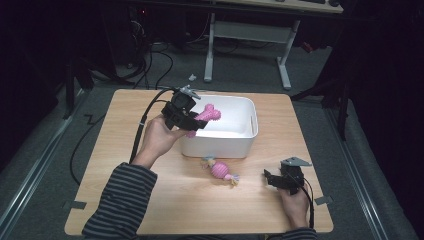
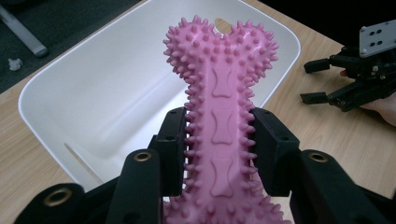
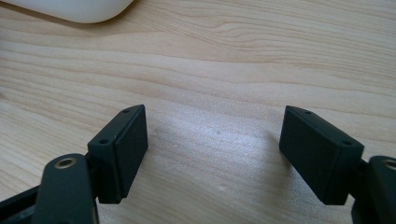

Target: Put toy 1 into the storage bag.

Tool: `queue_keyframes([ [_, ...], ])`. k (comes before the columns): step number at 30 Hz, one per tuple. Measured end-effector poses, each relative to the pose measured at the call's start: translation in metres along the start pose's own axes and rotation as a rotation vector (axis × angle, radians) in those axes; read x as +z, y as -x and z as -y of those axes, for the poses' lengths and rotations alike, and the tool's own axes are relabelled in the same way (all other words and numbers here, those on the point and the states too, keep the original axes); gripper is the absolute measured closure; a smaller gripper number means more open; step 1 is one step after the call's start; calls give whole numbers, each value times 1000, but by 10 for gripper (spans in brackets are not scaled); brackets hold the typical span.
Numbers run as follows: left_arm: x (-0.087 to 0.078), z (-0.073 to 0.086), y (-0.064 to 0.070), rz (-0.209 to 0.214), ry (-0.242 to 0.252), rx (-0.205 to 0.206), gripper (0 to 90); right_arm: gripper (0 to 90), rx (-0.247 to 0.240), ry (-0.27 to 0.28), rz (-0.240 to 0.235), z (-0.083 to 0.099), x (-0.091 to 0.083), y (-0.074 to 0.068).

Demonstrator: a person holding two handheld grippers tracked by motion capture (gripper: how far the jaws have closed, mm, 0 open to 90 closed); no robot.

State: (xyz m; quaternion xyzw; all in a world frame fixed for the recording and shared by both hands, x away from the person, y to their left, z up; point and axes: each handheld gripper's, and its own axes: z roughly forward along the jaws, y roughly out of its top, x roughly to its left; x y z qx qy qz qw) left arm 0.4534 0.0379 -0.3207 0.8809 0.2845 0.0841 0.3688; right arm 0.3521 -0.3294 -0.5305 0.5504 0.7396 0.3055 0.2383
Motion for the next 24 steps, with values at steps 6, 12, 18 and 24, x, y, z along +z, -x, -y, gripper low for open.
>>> queue_keyframes([
  [6,12,-5,-4,1,-5,-2,585,237,0,0,0,0,0,0],
  [12,22,-11,-7,-2,-16,8,585,236,0,0,0,0,0,0],
  [18,31,-13,-10,0,-13,0,584,237,0,0,0,0,0,0],
  [24,40,-14,-14,1,-19,-9,584,236,0,0,1,0,0,0],
])
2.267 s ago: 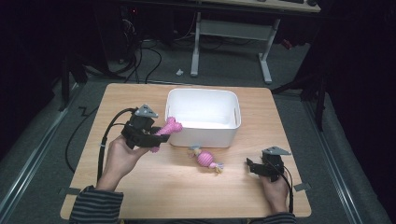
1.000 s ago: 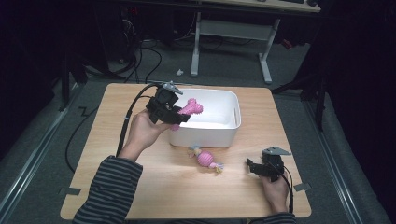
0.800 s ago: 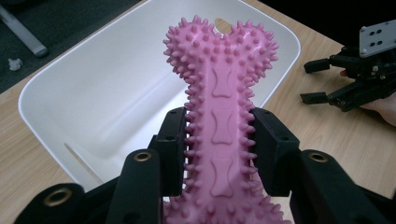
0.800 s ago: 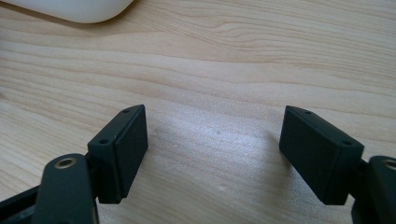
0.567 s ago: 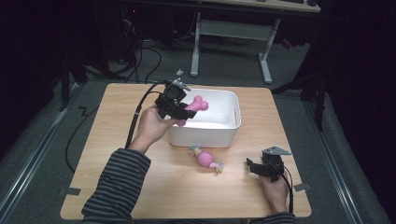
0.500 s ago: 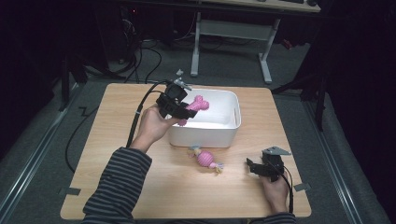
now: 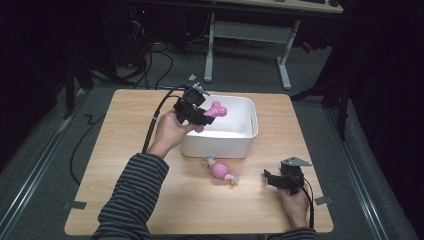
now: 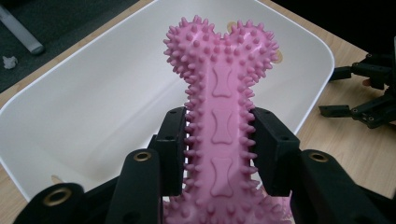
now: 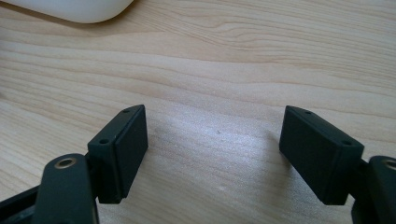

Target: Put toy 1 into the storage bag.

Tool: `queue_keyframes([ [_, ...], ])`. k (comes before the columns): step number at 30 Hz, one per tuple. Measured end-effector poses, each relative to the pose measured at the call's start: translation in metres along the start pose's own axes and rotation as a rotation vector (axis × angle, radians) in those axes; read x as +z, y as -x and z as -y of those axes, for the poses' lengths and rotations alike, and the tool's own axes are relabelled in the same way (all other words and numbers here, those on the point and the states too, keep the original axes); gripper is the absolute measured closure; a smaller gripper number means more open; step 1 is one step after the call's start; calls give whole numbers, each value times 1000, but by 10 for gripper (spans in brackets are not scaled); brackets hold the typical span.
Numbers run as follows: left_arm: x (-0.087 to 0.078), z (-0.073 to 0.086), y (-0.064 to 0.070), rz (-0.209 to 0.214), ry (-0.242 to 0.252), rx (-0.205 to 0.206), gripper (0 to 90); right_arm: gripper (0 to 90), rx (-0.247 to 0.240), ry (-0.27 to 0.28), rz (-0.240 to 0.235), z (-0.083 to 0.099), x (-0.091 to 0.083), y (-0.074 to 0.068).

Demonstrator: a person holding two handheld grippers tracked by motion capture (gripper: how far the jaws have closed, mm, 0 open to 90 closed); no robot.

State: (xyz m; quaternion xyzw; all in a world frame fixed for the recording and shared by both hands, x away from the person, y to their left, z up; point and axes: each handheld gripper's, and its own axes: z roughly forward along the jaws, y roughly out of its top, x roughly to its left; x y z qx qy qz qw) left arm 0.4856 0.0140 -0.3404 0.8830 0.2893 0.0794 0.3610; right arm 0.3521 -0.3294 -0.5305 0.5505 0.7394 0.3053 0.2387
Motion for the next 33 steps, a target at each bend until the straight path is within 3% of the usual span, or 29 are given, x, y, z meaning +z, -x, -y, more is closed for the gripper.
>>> queue_keyframes([
  [11,18,-4,-4,-14,-17,7,583,237,0,0,-1,0,0,0],
  [33,45,-5,2,-4,-61,51,581,237,0,0,0,0,0,0],
])
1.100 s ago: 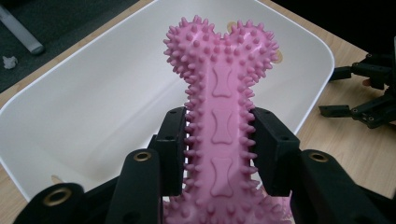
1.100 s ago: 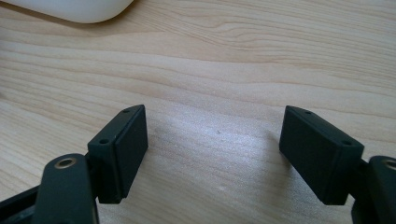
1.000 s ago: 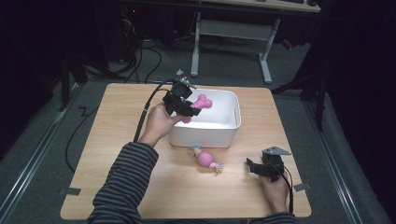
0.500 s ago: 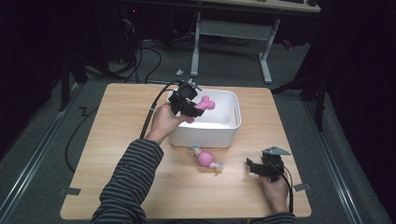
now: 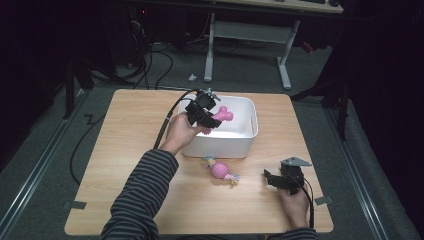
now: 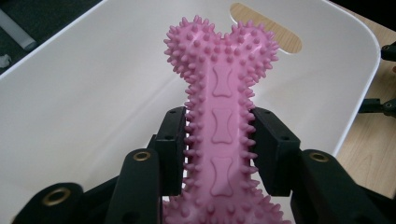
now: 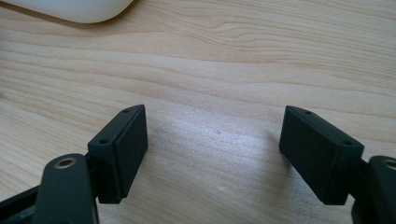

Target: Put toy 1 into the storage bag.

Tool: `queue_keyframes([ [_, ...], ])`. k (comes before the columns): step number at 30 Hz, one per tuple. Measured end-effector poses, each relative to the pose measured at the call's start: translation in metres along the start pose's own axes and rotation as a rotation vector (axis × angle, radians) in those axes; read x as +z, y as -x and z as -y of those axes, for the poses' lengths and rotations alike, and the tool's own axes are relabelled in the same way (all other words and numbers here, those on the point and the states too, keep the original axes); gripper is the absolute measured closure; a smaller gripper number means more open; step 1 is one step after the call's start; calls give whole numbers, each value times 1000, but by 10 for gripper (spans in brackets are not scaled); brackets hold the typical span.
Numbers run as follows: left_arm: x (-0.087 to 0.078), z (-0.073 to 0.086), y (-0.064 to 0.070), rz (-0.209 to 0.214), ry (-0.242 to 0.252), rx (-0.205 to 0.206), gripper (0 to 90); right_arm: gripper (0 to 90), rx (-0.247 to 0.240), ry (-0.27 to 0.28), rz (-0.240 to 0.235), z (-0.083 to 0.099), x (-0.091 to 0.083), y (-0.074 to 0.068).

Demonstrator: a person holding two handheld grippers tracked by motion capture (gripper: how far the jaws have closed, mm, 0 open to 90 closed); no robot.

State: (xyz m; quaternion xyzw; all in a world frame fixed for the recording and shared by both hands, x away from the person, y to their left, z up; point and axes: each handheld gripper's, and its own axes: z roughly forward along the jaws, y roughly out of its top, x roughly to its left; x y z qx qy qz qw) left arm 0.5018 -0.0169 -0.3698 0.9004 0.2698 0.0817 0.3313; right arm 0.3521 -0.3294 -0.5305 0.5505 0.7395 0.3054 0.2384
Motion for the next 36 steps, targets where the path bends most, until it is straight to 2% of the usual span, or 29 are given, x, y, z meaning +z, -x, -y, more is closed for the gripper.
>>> queue_keyframes([
  [21,12,6,1,1,-22,-6,574,237,0,0,0,0,0,0],
  [33,19,8,0,2,-56,-7,565,237,0,0,0,0,0,0],
  [36,23,9,1,-7,-85,-6,519,237,0,0,-1,0,0,0],
])
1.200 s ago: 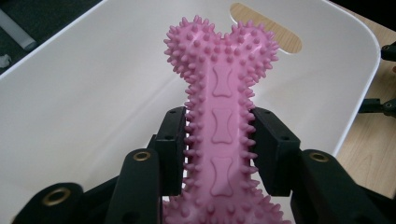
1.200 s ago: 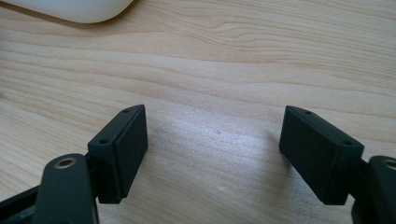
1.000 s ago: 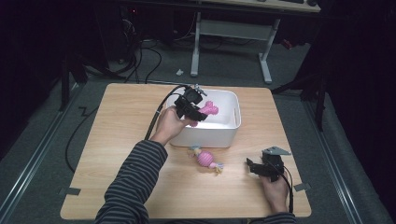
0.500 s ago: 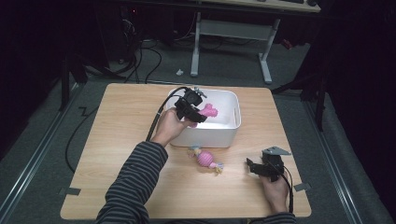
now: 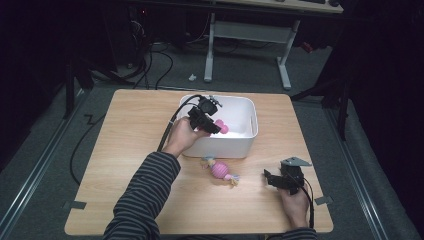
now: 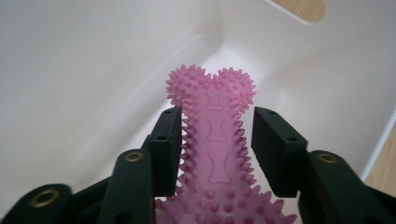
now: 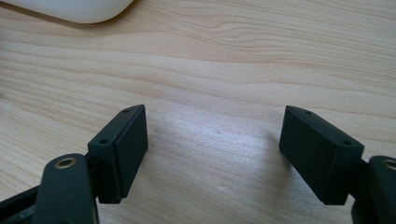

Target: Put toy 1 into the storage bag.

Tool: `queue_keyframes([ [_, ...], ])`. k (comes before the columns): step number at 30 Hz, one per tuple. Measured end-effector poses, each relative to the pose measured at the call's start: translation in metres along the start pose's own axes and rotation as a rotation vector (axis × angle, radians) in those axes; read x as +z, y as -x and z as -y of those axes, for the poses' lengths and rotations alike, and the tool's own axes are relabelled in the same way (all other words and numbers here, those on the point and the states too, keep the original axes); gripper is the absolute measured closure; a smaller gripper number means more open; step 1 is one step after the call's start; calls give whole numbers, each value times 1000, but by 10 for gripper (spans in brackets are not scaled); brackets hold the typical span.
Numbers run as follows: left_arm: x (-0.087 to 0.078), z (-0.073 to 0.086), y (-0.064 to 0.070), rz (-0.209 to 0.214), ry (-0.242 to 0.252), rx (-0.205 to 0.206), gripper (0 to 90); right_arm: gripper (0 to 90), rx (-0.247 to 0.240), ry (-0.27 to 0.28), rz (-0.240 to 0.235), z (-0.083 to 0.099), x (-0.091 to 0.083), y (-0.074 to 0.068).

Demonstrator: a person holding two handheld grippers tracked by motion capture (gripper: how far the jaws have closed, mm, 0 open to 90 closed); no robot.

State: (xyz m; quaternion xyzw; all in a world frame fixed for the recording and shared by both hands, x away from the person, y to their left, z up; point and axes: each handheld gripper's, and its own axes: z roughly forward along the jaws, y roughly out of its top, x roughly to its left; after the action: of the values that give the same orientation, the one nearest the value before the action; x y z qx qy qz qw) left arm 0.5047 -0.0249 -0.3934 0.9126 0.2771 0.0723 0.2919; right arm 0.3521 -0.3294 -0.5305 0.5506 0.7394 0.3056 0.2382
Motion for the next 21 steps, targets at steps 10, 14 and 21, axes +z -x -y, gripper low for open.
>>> queue_keyframes([
  [10,-14,3,-1,-3,64,-17,404,237,0,2,1,0,0,0],
  [14,-25,5,0,-18,96,-19,365,237,-1,1,1,0,0,0],
  [21,-51,14,2,-61,151,-22,350,237,0,1,1,0,0,0],
])
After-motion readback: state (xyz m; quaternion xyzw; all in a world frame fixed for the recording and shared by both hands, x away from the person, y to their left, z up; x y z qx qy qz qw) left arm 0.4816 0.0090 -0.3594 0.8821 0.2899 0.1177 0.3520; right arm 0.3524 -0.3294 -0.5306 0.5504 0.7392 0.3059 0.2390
